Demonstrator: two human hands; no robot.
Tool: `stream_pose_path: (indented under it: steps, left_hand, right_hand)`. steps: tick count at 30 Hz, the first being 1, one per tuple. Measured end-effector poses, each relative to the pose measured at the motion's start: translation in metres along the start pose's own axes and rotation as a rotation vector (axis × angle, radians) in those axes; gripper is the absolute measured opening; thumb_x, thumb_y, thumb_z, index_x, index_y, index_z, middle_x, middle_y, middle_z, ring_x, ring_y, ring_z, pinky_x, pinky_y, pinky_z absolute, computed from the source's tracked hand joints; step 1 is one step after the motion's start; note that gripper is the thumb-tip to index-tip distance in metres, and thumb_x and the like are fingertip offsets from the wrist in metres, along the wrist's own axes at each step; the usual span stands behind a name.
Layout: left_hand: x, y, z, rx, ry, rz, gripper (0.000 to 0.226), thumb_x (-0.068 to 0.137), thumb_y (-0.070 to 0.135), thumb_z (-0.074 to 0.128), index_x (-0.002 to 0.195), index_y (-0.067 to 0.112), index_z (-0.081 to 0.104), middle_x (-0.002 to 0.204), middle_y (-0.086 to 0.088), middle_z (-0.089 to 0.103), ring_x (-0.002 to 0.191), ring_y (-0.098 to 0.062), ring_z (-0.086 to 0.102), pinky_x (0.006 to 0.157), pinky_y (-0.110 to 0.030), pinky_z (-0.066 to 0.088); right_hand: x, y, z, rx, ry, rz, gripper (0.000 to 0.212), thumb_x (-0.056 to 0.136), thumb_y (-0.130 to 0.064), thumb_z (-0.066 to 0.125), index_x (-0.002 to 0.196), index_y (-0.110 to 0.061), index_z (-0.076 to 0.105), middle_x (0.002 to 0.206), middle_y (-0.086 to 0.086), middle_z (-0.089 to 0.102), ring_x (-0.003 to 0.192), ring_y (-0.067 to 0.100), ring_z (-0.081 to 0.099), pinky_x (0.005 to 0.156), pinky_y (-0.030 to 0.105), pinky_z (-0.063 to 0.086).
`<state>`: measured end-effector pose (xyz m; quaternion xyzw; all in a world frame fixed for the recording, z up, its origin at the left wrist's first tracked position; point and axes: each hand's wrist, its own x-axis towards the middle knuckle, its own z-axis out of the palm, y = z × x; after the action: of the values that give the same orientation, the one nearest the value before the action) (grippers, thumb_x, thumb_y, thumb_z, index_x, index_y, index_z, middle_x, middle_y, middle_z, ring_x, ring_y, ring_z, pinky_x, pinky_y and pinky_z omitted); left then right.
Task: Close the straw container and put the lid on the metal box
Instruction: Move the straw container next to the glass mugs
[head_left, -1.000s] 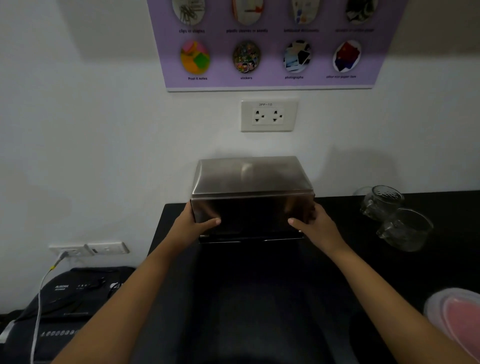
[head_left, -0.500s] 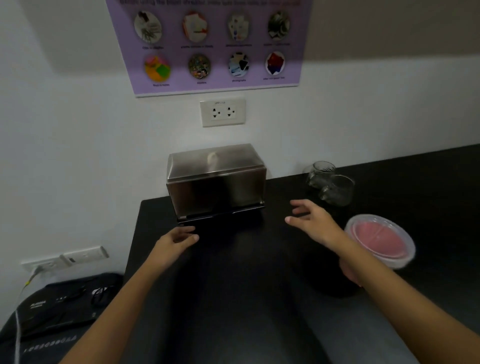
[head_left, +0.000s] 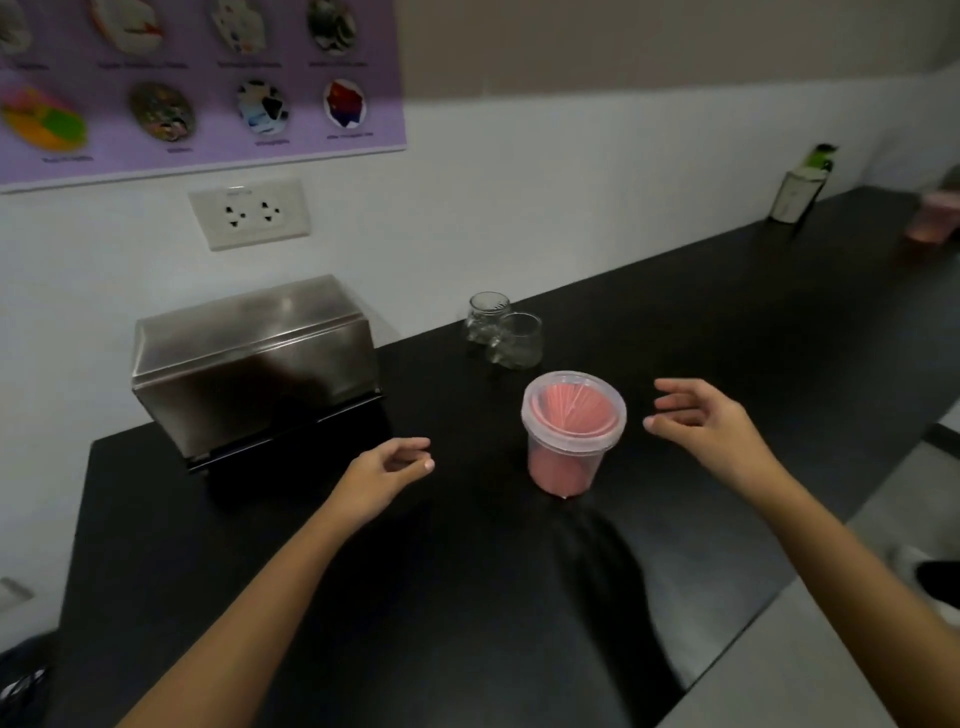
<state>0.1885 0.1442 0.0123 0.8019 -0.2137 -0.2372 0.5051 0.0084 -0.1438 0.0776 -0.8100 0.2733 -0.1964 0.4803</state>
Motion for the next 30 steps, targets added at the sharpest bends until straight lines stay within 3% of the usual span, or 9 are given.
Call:
stream_pose_path:
  steps: [6, 13, 21, 26, 30]
  left_hand:
    - [0.013, 0.026, 0.052, 0.064, -0.048, 0.021, 0.07, 0.073, 0.027, 0.072, 0.135, 0.022, 0.038, 0.131, 0.001, 0.052, 0.115, -0.01, 0.051, 0.101, -0.03, 0.04]
    - [0.032, 0.053, 0.09, -0.116, -0.027, -0.029, 0.103, 0.046, 0.053, 0.079, 0.136, 0.03, 0.033, 0.133, 0.007, 0.046, 0.119, -0.01, 0.048, 0.102, -0.031, 0.039]
    - [0.023, 0.054, 0.112, -0.052, 0.027, -0.04, 0.072, 0.058, 0.037, 0.081, 0.119, 0.044, 0.043, 0.126, 0.017, 0.052, 0.121, -0.003, 0.046, 0.1, -0.024, 0.037]
    - [0.026, 0.057, 0.114, -0.009, 0.085, -0.033, 0.07, 0.061, 0.036, 0.08, 0.114, 0.056, 0.038, 0.123, 0.021, 0.05, 0.12, -0.003, 0.045, 0.1, -0.024, 0.036]
    - [0.031, 0.055, 0.108, -0.004, 0.136, -0.033, 0.065, 0.061, 0.037, 0.08, 0.111, 0.053, 0.041, 0.122, 0.018, 0.052, 0.118, -0.003, 0.047, 0.1, -0.024, 0.037]
  right_hand:
    - [0.032, 0.052, -0.001, -0.114, -0.268, 0.135, 0.056, 0.069, -0.011, 0.074, 0.119, -0.018, 0.05, 0.119, 0.011, 0.055, 0.101, 0.02, 0.056, 0.088, 0.036, 0.047]
    - [0.073, 0.071, 0.025, -0.117, -0.589, 0.082, 0.08, 0.063, -0.017, 0.079, 0.13, -0.019, 0.036, 0.136, 0.007, 0.043, 0.121, 0.022, 0.046, 0.099, 0.037, 0.044]
    - [0.093, 0.079, 0.04, -0.069, -0.84, -0.051, 0.086, 0.058, -0.019, 0.082, 0.13, -0.026, 0.035, 0.134, -0.002, 0.046, 0.122, 0.015, 0.045, 0.098, 0.028, 0.04]
    - [0.102, 0.081, 0.051, -0.046, -0.857, -0.098, 0.078, 0.058, -0.016, 0.082, 0.12, -0.036, 0.038, 0.125, -0.005, 0.05, 0.117, 0.016, 0.049, 0.097, 0.03, 0.042]
    - [0.107, 0.077, 0.061, -0.022, -0.857, -0.1, 0.081, 0.058, -0.016, 0.082, 0.124, -0.032, 0.038, 0.127, -0.003, 0.051, 0.117, 0.016, 0.05, 0.101, 0.035, 0.041]
